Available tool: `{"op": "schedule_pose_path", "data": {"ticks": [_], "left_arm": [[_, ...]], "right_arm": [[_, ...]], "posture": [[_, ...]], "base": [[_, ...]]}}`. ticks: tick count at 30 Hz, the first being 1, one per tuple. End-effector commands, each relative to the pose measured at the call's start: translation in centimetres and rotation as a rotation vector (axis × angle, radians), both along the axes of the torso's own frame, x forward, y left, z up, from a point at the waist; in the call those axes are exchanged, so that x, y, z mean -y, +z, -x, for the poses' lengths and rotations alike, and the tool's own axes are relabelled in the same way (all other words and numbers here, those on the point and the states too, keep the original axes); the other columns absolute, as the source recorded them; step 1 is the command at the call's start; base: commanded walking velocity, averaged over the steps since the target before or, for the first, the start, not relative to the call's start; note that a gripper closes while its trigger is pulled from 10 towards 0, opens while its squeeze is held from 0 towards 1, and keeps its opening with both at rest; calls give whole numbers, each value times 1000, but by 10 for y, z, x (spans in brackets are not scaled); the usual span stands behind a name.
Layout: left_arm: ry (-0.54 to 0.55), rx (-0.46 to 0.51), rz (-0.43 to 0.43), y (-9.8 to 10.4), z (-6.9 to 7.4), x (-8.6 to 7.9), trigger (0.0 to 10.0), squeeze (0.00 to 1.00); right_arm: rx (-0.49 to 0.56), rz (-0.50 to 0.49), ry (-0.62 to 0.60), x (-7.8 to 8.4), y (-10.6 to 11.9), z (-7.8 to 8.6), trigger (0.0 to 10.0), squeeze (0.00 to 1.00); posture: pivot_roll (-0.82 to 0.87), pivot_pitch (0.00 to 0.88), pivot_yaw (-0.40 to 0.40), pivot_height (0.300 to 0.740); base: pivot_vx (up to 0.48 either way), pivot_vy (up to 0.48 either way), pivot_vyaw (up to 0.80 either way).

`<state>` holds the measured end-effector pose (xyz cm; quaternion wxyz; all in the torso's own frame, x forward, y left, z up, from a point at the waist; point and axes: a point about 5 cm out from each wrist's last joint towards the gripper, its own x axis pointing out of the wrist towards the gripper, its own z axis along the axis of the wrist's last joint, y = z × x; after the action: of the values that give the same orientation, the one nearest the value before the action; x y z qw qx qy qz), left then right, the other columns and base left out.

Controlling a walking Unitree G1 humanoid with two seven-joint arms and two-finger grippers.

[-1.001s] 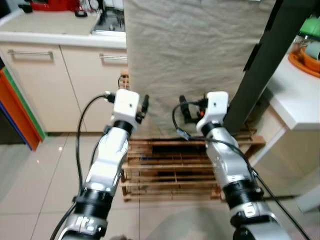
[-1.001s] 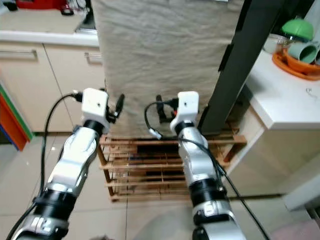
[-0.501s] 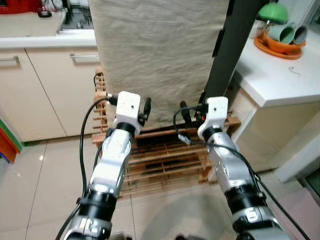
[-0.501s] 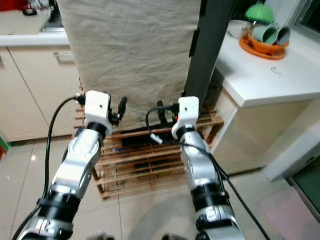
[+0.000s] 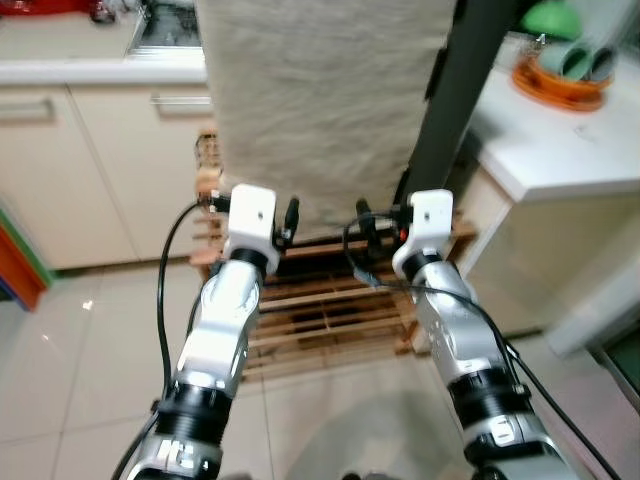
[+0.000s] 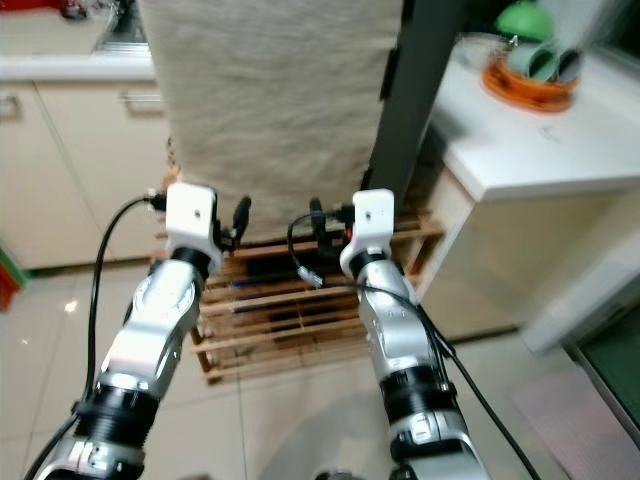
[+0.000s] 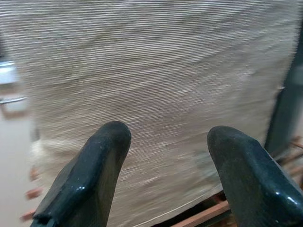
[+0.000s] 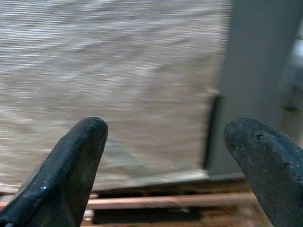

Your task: Restocking fridge

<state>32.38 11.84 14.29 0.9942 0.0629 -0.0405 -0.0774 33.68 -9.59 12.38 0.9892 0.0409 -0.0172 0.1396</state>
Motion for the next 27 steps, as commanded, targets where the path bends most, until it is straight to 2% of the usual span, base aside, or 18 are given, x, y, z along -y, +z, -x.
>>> {"op": "schedule_pose_path", "data": {"ticks": [1, 4, 8, 14, 18, 25, 27], "left_arm": [[-38, 18, 2, 4, 0, 9, 10000, 0], [-82, 33, 15, 6, 2, 12, 10000, 0], [-124, 22, 78, 6, 3, 15, 10000, 0], [-167, 31, 61, 9, 3, 17, 10000, 0], [-227, 38, 44, 8, 5, 25, 10000, 0], [-228, 23, 24, 6, 4, 26, 10000, 0], [-227, 18, -3, 4, 3, 25, 10000, 0]], "right_arm": [[4, -6, -13, 6, 2, -1, 10000, 0], [11, -10, -4, 5, 3, -1, 10000, 0], [18, -12, -9, 6, 4, -1, 10000, 0], [16, -23, -32, 10, 2, 0, 10000, 0], [21, -25, -21, 8, 3, 1, 10000, 0], [27, -24, -21, 9, 4, -1, 10000, 0], [29, -26, -23, 9, 5, -2, 10000, 0]], "posture": [[32, 0, -53, 740], [31, 0, -54, 740], [35, 0, -56, 740], [31, 0, -52, 740], [27, 0, -53, 740], [28, 0, -49, 740], [27, 0, -42, 740]], "base": [[0, 0, -744], [0, 0, -758], [0, 0, -769], [0, 480, -768], [0, 480, -752], [0, 473, -753], [0, 0, -756]]}}
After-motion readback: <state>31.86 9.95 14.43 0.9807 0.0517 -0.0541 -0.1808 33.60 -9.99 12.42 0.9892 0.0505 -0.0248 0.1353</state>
